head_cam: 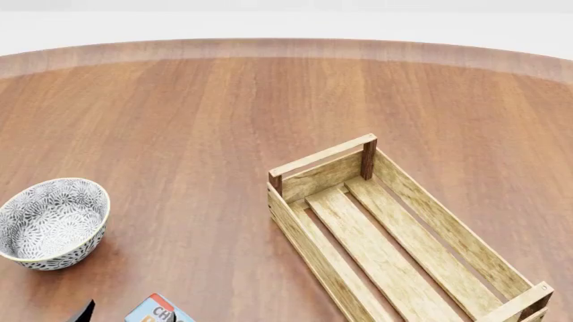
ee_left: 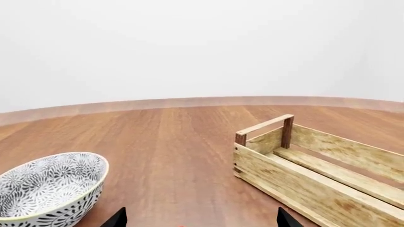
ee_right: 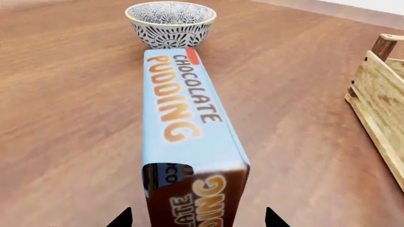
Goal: Pick up the chocolate pudding and put it in the tray.
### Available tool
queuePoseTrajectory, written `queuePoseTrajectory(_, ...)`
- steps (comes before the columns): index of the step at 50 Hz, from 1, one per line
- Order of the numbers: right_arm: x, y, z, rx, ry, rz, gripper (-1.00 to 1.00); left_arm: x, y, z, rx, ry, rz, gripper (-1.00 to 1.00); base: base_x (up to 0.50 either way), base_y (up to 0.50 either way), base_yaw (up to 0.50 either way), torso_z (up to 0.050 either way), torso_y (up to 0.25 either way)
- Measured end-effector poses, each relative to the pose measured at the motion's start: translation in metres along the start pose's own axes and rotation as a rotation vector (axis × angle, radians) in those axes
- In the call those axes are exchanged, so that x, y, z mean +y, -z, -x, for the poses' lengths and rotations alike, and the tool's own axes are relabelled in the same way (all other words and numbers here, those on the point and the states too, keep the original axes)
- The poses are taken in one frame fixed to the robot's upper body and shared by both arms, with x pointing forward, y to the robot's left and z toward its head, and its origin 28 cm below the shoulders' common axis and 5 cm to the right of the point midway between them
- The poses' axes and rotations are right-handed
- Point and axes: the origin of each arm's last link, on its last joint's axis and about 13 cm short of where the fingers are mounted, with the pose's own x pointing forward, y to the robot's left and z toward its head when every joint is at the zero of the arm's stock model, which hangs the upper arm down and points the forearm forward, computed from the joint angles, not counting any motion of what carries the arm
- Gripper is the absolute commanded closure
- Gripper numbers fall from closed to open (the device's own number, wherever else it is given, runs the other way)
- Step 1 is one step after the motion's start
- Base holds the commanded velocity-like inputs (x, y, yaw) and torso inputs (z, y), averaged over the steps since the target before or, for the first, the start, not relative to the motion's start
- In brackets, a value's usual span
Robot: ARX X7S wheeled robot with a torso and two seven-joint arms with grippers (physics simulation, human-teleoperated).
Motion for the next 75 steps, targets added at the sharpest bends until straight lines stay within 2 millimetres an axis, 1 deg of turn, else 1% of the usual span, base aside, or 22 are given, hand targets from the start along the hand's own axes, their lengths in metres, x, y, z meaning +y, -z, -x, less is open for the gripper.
queuePoseTrajectory(19,-0.002,-0.005,-0.003,0.014,-0.002,0.023,-1.0,-0.002,0.0,0.0,-0.001,0.009,0.0,-1.0,0.0,0.0,0.0,0.0,0.0)
queuePoseTrajectory(20,-0.002,-0.006,-0.003,0.013,-0.002,0.023,1.0,-0.002,0.0,0.001,-0.001,0.01,0.0,-1.0,0.0,0.0,0.0,0.0,0.0)
queuePoseTrajectory(47,-0.004,-0.005,-0.001,0.001,0.01,-0.008,1.0,-0.004,0.001,0.002,0.003,0.019,-0.003,-1.0,0.0,0.0,0.0,0.0,0.001)
queuePoseTrajectory(65,-0.028,-0.013,0.008,-0.051,0.15,-0.05,1.0,-0.001,0.001,0.001,0.002,0.012,-0.001,-1.0,0.0,0.0,0.0,0.0,0.0)
queuePoseTrajectory(75,-0.041,-0.023,0.011,-0.065,0.215,-0.046,1.0,0.0,0.0,0.001,0.001,0.006,0.0,-1.0,0.0,0.0,0.0,0.0,0.0)
